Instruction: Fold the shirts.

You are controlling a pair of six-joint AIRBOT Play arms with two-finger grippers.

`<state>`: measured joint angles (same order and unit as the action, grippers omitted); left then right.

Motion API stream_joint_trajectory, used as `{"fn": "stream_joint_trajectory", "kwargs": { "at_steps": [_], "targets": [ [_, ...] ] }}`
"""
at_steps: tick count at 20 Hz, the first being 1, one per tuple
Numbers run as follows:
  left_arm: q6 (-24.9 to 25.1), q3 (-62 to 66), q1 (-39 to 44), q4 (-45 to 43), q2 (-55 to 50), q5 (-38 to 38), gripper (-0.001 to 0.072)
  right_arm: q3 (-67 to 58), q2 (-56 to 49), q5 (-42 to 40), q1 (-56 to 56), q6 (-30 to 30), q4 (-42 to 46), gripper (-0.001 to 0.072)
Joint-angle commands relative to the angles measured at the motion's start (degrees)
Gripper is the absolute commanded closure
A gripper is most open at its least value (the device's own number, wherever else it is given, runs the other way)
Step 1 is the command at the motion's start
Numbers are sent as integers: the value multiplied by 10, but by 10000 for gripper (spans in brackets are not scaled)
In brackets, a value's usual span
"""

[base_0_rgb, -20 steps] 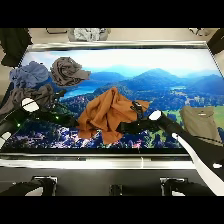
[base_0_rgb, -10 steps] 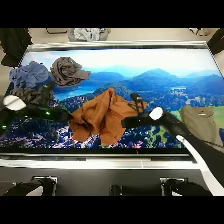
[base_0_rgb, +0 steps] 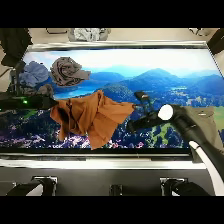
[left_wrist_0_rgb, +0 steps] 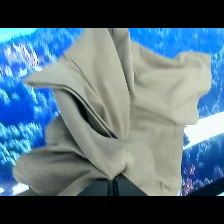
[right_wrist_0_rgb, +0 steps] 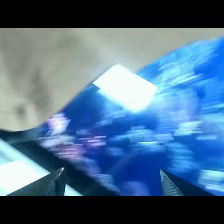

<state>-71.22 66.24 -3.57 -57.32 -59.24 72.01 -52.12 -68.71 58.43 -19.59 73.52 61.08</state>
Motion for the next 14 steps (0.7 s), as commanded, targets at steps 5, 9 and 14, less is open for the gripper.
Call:
{"fn": "stream_joint_trajectory", "kwargs": {
  "at_steps": [5,9,14],
  "targets": [
    [-3,-22,-3,4,2,14,681,62,-122,-167,-101,-19,-280,0],
    [-3,-22,-3,10,3,14,681,62,-144,-245,-155,41,-340,4],
    [10,-22,-3,47,3,14,681,62,-154,-334,-203,168,-353,14]
  ]
}}
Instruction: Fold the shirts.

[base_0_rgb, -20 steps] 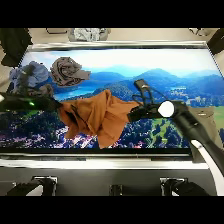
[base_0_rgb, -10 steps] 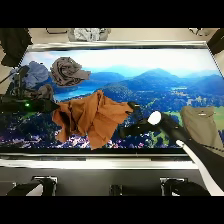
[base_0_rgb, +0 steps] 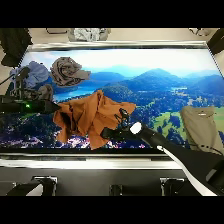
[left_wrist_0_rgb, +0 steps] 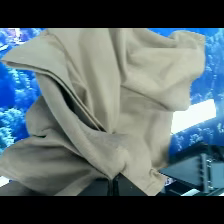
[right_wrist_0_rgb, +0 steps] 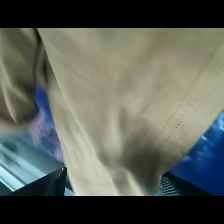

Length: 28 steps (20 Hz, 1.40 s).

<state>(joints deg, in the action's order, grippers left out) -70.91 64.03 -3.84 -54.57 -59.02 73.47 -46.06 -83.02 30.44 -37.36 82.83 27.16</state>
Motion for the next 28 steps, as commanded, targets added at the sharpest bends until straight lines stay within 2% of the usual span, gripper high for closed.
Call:
{"fn": "stream_joint_trajectory", "kwargs": {
  "at_steps": [1,2,3,4,5,7,8,12,15,17,20,24,28],
  "targets": [
    [7,0,0,19,0,0,681,1,-18,-53,-27,95,-15,50],
    [7,0,0,19,1,0,681,1,-23,-54,-30,108,-15,111],
    [7,0,0,19,1,0,681,1,-25,-57,-32,113,-15,293],
    [9,0,0,19,2,0,681,1,-23,-53,-32,110,-14,647],
    [17,0,0,19,4,0,681,-1,-18,-53,-32,93,-10,668],
    [22,3,-2,19,10,0,681,-12,15,-41,-20,-3,31,669],
    [22,10,-7,19,12,0,681,-19,45,-22,-6,-29,71,669],
    [9,128,-59,19,29,-16,681,-76,266,105,107,-69,365,669],
    [-80,276,-149,16,51,-57,681,-189,445,156,207,-86,564,669],
    [-146,343,-217,-1,73,-69,681,-273,530,155,269,-54,650,669],
    [-195,358,-252,2,112,-59,681,-345,582,204,330,-37,642,668],
    [-197,358,-238,4,144,-12,681,-361,586,252,332,-44,642,668],
    [-196,358,-237,-36,156,55,681,-361,586,281,332,-44,653,667]
  ]
}}
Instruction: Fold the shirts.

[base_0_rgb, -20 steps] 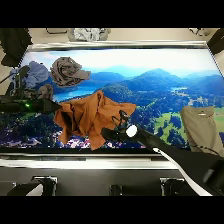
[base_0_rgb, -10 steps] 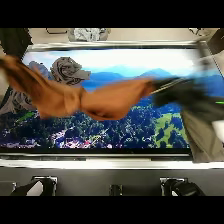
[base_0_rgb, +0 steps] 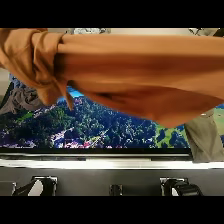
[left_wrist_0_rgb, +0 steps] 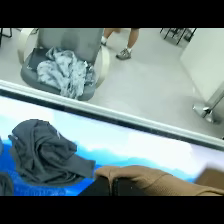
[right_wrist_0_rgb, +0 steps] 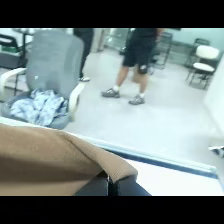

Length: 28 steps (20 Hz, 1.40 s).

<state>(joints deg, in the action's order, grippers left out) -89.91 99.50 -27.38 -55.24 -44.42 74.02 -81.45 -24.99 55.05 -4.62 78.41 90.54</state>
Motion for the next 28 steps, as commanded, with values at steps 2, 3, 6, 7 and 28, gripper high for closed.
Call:
{"fn": "stream_joint_trajectory", "kwargs": {
  "at_steps": [2,3,6,7,28],
  "targets": [
    [-6,-2,-2,-40,10,62,681,-7,3,62,5,0,24,667],
    [-6,-7,-1,-40,10,64,681,-7,-1,85,5,0,26,667],
    [-5,-63,26,-32,10,91,681,-5,-52,258,5,-3,9,668],
    [8,-103,47,-33,10,106,681,4,-84,341,5,-33,-5,668],
    [119,-274,101,-39,-367,32,30,75,-556,110,65,-246,-278,22]
  ]
}}
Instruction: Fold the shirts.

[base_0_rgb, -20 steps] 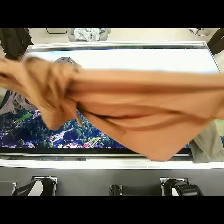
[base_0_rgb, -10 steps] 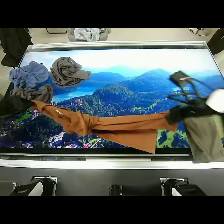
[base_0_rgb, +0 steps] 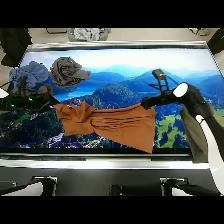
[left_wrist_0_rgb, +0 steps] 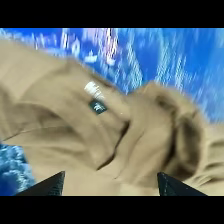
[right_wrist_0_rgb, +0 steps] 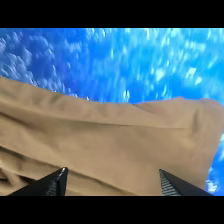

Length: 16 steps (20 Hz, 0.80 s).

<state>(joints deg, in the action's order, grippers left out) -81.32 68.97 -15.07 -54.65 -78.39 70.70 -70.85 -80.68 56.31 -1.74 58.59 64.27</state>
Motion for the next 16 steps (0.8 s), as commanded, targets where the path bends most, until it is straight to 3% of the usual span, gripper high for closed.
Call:
{"fn": "stream_joint_trajectory", "kwargs": {
  "at_steps": [1,3,5,9,16],
  "targets": [
    [33,29,-33,-75,-19,86,30,-35,8,149,71,-55,-14,22],
    [33,-1,-44,-88,-14,122,30,-26,10,238,135,-55,-3,25],
    [34,-66,-35,-79,-11,119,30,5,10,268,169,-55,18,25],
    [66,-179,4,-16,-11,63,30,59,10,248,175,-55,10,22],
    [54,-195,67,14,-13,-45,49,64,7,168,175,-45,9,22]
  ]
}}
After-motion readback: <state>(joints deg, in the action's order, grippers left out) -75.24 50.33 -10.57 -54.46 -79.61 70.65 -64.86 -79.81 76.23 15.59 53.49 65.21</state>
